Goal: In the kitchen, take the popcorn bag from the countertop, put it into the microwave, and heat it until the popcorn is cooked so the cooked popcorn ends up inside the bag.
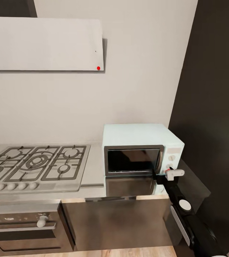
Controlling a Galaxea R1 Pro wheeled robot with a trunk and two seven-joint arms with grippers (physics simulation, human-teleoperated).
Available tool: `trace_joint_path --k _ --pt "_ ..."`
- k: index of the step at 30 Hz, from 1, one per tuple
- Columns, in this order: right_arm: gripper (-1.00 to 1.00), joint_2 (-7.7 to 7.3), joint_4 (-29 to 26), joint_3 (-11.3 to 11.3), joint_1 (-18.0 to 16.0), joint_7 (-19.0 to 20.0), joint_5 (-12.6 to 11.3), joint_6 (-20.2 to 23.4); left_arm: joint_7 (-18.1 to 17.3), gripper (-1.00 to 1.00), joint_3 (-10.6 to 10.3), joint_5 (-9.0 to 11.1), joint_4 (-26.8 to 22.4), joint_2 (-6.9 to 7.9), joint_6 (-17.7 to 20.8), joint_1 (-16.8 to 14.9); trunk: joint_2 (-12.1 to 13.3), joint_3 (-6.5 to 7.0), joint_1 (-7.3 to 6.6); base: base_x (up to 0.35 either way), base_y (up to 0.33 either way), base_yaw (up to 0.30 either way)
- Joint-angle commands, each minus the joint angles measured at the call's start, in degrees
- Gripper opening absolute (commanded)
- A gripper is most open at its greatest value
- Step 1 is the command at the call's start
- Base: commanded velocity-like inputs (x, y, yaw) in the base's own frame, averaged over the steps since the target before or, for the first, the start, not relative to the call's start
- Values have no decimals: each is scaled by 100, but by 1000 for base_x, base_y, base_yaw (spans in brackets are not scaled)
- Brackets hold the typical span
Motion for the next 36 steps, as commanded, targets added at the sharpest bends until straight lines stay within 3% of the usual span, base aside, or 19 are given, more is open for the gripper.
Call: trace_joint_path --k 1,8,36 --pt "100 -5 2 -7 -4 -21 -4 -15 3 100 38 6 -5 -1 -3 -1 -5 -7 1 27 8 0" --pt "100 -5 2 -176 -4 -21 -4 -15 3 100 42 6 -2 -1 -3 1 -5 -7 1 51 -9 0" --pt "100 -5 2 -175 -4 -21 -4 -15 3 100 33 10 -4 -1 -3 0 -5 -7 1 57 -10 0"
